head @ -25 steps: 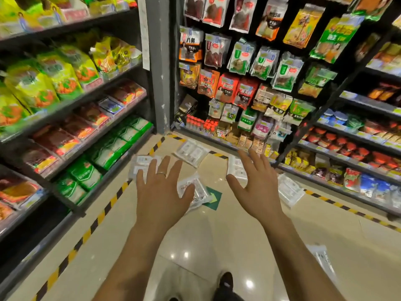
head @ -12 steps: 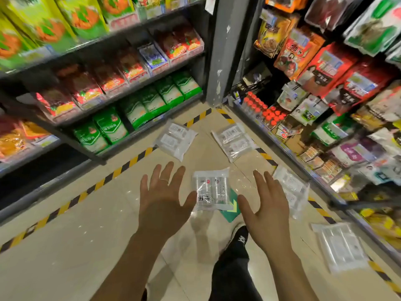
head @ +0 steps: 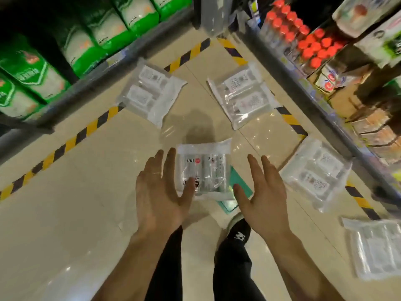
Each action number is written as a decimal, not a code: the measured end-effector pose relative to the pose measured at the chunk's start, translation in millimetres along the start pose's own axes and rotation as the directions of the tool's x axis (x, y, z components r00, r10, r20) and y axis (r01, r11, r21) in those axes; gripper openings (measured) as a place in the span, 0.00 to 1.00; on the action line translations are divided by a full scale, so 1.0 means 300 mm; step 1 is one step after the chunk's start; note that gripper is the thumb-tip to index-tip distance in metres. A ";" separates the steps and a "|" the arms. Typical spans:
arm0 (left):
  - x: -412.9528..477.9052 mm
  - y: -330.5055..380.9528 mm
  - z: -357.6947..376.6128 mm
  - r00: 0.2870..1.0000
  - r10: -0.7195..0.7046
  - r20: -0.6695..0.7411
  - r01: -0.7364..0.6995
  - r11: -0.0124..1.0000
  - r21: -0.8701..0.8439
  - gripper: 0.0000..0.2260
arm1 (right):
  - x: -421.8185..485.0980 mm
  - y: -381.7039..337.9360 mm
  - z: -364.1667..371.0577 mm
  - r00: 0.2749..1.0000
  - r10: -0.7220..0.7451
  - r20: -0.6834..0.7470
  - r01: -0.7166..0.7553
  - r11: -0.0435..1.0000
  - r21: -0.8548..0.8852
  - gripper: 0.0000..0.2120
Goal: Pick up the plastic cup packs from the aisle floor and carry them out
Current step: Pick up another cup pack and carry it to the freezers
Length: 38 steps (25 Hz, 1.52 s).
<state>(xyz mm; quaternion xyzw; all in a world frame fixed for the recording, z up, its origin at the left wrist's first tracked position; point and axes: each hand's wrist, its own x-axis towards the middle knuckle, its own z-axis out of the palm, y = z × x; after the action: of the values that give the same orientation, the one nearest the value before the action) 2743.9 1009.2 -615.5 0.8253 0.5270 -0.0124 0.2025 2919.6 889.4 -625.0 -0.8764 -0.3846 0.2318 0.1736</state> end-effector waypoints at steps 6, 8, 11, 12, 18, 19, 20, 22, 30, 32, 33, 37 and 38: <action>0.228 -0.268 0.644 0.996 -0.042 0.080 0.039 0.998 0.043 0.33 | 0.238 0.291 0.583 0.996 0.060 0.067 -0.056 0.997 -0.055 0.35; 0.273 -0.353 0.825 0.989 -0.047 0.138 0.032 0.994 0.106 0.33 | 0.297 0.387 0.749 0.996 0.067 0.064 -0.062 0.995 -0.076 0.35; 0.307 -0.453 1.054 0.959 -0.110 0.261 0.065 0.983 0.174 0.35 | 0.357 0.535 0.959 0.996 0.081 0.048 -0.076 0.991 -0.114 0.34; 0.306 -0.479 1.110 0.956 -0.117 0.267 0.075 0.984 0.162 0.35 | 0.368 0.577 1.014 0.996 0.079 0.036 -0.074 0.989 -0.124 0.33; 0.288 -0.567 1.398 0.976 -0.094 0.199 0.085 0.995 0.053 0.33 | 0.393 0.761 1.261 0.991 0.104 0.081 -0.101 0.994 -0.038 0.32; 0.294 -0.571 1.420 0.979 -0.094 0.179 0.095 0.995 0.002 0.32 | 0.393 0.775 1.288 0.992 0.085 0.091 -0.088 0.996 0.033 0.32; 0.300 -0.576 1.433 0.984 -0.082 0.156 0.093 0.994 -0.064 0.31 | 0.395 0.783 1.304 0.993 0.075 0.087 -0.085 0.990 0.111 0.31; 0.301 -0.588 1.446 0.994 -0.043 0.104 0.062 0.980 -0.187 0.30 | 0.398 0.784 1.319 0.994 0.089 0.064 -0.101 0.973 0.210 0.31; 0.331 -0.497 1.131 0.996 -0.068 -0.056 0.056 0.978 -0.200 0.29 | 0.385 0.563 1.029 0.999 0.044 0.013 -0.045 0.988 0.149 0.30; 0.351 -0.430 0.924 0.989 -0.043 -0.140 0.011 0.975 -0.224 0.29 | 0.400 0.440 0.850 0.999 0.007 -0.050 0.001 0.989 0.149 0.30; 0.359 -0.392 0.804 0.985 -0.060 -0.164 0.017 0.969 -0.247 0.30 | 0.404 0.368 0.744 0.995 -0.022 -0.093 0.037 0.986 0.161 0.30; 0.355 -0.199 0.262 0.948 -0.102 -0.303 -0.011 0.937 -0.349 0.30 | 0.402 0.049 0.262 0.971 -0.102 -0.218 0.148 0.967 0.206 0.28; 0.351 -0.153 0.133 0.936 -0.103 -0.336 -0.026 0.933 -0.358 0.30 | 0.398 -0.029 0.142 0.960 -0.126 -0.251 0.179 0.962 0.204 0.29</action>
<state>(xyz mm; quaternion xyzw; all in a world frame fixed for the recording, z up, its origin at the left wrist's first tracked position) 2758.2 1103.2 -691.5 0.7529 0.5644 0.2262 0.2517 2962.7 990.7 -688.8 -0.8400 -0.3995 0.1540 0.3334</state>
